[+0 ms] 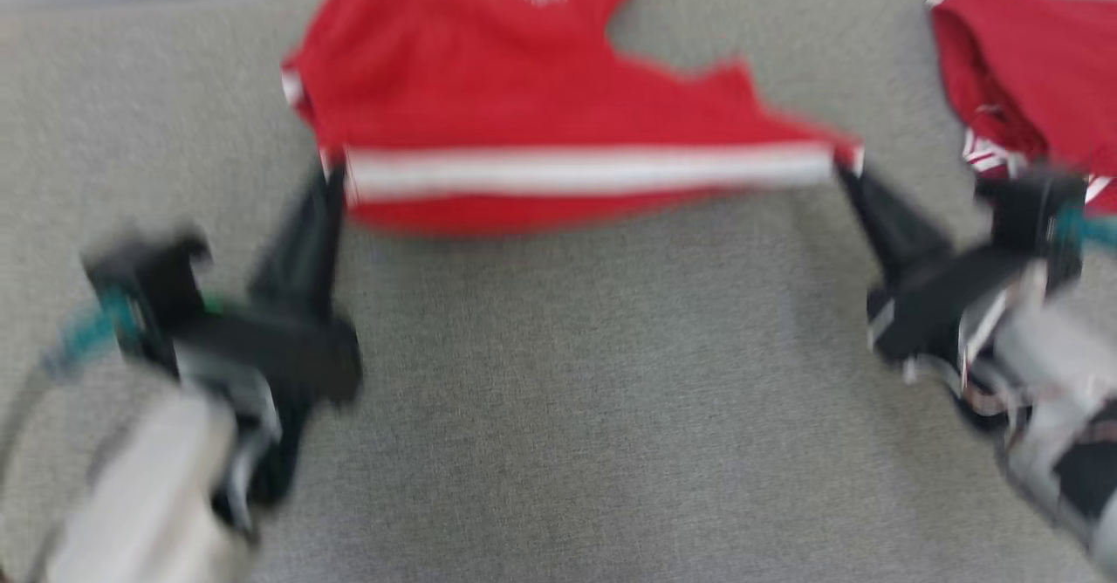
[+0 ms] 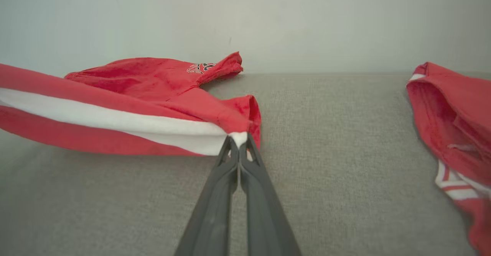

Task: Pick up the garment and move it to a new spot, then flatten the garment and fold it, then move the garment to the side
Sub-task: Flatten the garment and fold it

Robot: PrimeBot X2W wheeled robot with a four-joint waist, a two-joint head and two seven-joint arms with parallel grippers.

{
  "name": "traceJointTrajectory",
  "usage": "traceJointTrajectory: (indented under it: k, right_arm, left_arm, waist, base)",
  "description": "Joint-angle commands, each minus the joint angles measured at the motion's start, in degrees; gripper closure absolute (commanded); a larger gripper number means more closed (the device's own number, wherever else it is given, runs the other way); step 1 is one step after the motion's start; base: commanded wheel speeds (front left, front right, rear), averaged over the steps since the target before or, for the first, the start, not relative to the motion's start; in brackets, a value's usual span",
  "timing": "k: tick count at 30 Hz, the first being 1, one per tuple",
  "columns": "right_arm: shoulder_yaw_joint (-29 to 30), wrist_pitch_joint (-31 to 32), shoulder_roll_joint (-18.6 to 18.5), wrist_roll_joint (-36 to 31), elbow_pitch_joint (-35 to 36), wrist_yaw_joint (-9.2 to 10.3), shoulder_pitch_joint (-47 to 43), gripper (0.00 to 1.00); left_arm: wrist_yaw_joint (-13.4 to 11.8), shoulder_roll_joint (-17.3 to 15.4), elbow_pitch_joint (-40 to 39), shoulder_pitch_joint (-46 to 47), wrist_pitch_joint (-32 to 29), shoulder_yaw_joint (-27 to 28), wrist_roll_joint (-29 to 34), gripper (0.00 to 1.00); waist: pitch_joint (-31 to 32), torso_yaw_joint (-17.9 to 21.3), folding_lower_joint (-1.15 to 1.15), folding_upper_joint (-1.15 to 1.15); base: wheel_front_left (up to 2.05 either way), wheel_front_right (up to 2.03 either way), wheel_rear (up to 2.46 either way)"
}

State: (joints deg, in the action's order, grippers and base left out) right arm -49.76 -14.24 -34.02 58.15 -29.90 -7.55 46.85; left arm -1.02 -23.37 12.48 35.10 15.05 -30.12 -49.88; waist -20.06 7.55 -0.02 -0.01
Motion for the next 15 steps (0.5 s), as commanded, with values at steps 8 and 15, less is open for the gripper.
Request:
traceJointTrajectory:
  k: [8, 15]
  right_arm:
    - [5.0, -0.9, -2.8, 1.7, 5.2, 0.16, -19.9, 1.0]
    - [11.6, -0.8, -3.2, 1.6, 9.3, 0.17, -35.3, 1.0]
  left_arm:
    - [-1.0, 2.3, -7.6, -20.7, 0.1, 2.6, 4.6, 1.0]
    - [-0.5, 4.4, -8.2, -31.9, 0.1, 3.4, 7.5, 1.0]
  waist:
    - [8.9, -0.3, 0.02, 0.01]
    - [12.2, -1.2, 0.02, 0.01]
  base:
    - [0.0, 0.0, 0.0]
    - [0.0, 0.0, 0.0]
